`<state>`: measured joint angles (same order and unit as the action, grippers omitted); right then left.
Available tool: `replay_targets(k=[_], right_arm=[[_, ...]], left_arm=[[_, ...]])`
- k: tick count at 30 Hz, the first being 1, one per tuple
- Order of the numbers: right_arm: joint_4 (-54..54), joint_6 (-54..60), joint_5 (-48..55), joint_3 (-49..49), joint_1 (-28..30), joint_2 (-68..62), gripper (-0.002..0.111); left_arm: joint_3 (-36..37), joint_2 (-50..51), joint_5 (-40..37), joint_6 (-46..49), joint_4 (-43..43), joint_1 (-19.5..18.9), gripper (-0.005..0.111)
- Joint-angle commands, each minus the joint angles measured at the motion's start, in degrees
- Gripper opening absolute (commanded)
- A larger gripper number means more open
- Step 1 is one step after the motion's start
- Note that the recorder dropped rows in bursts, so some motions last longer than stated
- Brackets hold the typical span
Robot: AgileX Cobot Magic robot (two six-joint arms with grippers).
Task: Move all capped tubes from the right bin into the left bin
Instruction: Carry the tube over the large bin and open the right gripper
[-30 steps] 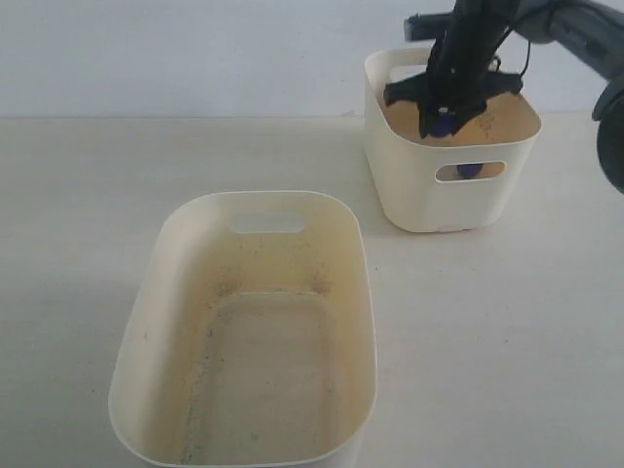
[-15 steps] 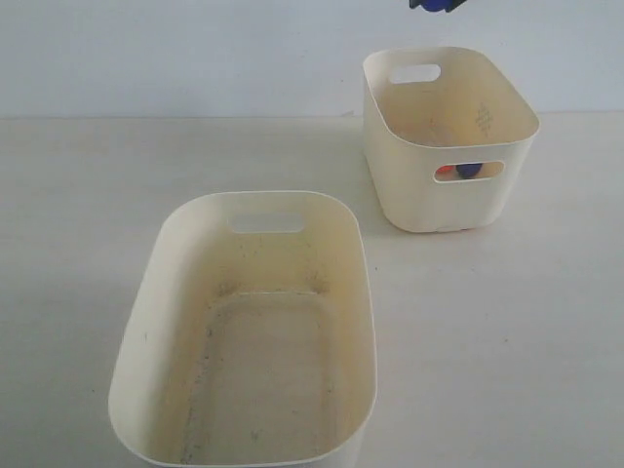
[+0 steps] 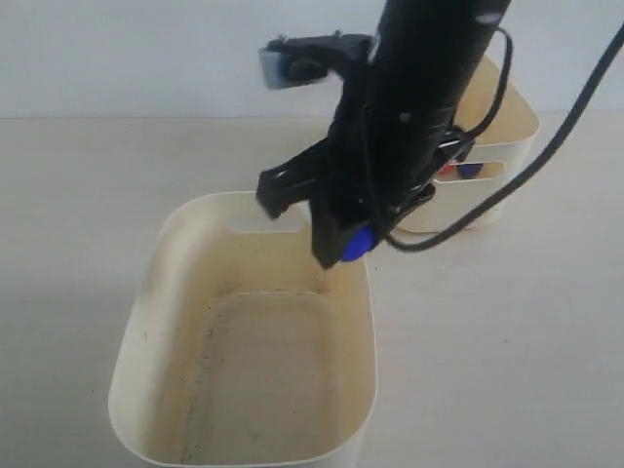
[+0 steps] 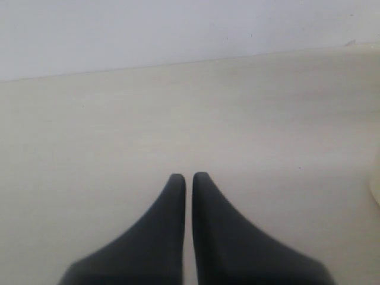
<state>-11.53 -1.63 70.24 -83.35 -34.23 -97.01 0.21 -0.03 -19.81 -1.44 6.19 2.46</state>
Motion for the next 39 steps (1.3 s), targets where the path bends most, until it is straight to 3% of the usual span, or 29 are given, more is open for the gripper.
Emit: replay_targets(k=[1,9,13,16,19,22,27,30,39], right_arm=[[0.01,1.2,-0.87,0.57,-7.59,0.99,0.0],[0.95,4.14,-8.15,0.57,-9.3,0.99,0.003],[0.95,5.36,-10.65,0.57,-9.3,0.99,0.04],[0.95,5.26,-10.63,0.57,-9.3,0.99,0.051],[1.24,5.26,-10.54,0.57,-9.3,0.99,0.036],[3.43,5.26,-10.49,0.57,-9.3,0.99,0.002],[11.16,3.67,-10.49,-0.8,-8.69,1.76,0.0],[16.54,-3.12,-10.62,-3.18,-7.14,2.21,0.0],[23.7,-13.22,-12.56,-10.07,6.73,0.19,0.0]], left_arm=[[-0.21,0.03,0.33,-0.54,-0.65,0.08,0.004],[-0.21,0.03,0.33,-0.54,-0.65,0.08,0.004],[-0.21,0.03,0.33,-0.54,-0.65,0.08,0.004],[-0.21,0.03,0.33,-0.54,-0.65,0.08,0.004],[-0.21,0.03,0.33,-0.54,-0.65,0.08,0.004],[-0.21,0.03,0.33,-0.54,-0.65,0.08,0.004],[-0.21,0.03,0.33,-0.54,-0.65,0.08,0.004],[-0.21,0.03,0.33,-0.54,-0.65,0.08,0.004],[-0.21,0.03,0.33,-0.54,-0.65,0.08,0.004]])
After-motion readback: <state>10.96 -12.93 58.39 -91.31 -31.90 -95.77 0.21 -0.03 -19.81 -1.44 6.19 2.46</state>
